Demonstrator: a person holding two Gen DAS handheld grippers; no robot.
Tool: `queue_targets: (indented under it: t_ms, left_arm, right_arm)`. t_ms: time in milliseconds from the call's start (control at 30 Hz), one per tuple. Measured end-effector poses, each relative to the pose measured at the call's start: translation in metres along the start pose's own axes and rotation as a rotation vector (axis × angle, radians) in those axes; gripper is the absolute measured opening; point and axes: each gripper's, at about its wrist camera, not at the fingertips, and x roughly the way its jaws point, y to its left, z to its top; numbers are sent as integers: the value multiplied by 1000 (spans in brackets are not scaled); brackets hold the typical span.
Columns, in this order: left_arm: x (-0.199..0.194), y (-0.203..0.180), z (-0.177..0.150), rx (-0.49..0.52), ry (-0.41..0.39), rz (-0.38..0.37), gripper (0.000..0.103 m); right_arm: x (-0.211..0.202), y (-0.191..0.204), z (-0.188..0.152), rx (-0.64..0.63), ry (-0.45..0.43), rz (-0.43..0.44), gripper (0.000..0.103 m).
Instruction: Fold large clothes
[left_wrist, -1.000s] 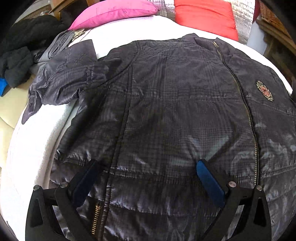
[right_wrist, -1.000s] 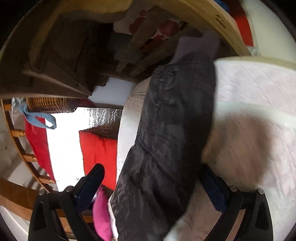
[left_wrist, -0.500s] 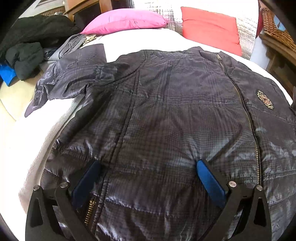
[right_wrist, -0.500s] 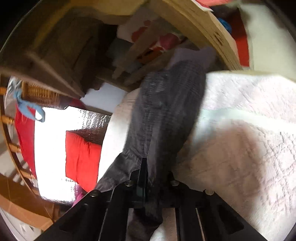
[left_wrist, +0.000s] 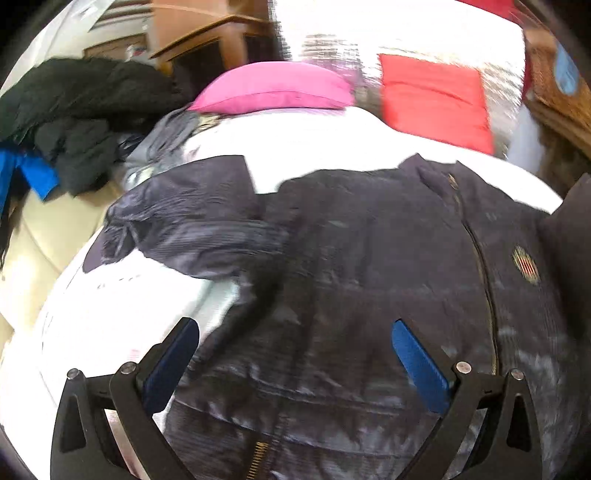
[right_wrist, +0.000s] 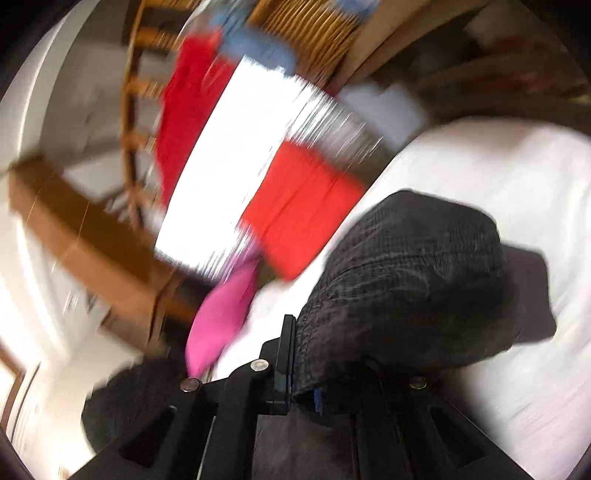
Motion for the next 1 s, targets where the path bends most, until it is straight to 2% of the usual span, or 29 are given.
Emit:
queue_targets:
  t_ms: [133,233,267,300,367,400,467,567,600,667,767,867,1000]
  left_arm:
    - [4,28,9,-64,-15,38,103]
    - [8,42,11,-97,5,30,103]
    - [10,47,10,-114,16,22,103]
    - [11,51,9,-126,29,13,103]
    - [14,56,11,-144,54,-27,103]
    - [14,56,12,-147,58,-45,103]
    - [10,56,15,-154,43,-83,103]
    - [-3,46,16,-143,-1,-151,103]
    - [-9,40,15,-129,-14,-186,103]
    - [-22,23,12,-96,-37,-246,103]
    - [-41,-10,5,-50,-70,-295,103]
    - [-50,-59,1,61,-70,-306,103]
    - [-41,-131,6,216,3,-254,103]
  right_arm:
    - [65,30,-71,-80,237,26,11]
    - [101,30,-110,-69,403,15,15]
    - [111,28,-124,-64,463,-10,23]
    - [120,23,-137,-34,523,-26,48]
    - [127,13,-147,53,578,-1,80]
    - [122,12,-148,87,560,25,80]
    - [106,16,-145,83,543,13,80]
    - [66,22,-134,98,499,77,81]
    - [54,20,-126,109,457,83,80]
    - [21,11,-106,154,317,101,80]
    - [-1,-9,-81,191,187,34,80]
    - [5,-41,-72,289,185,-10,78]
    - [15,-68,-69,363,203,-78,75]
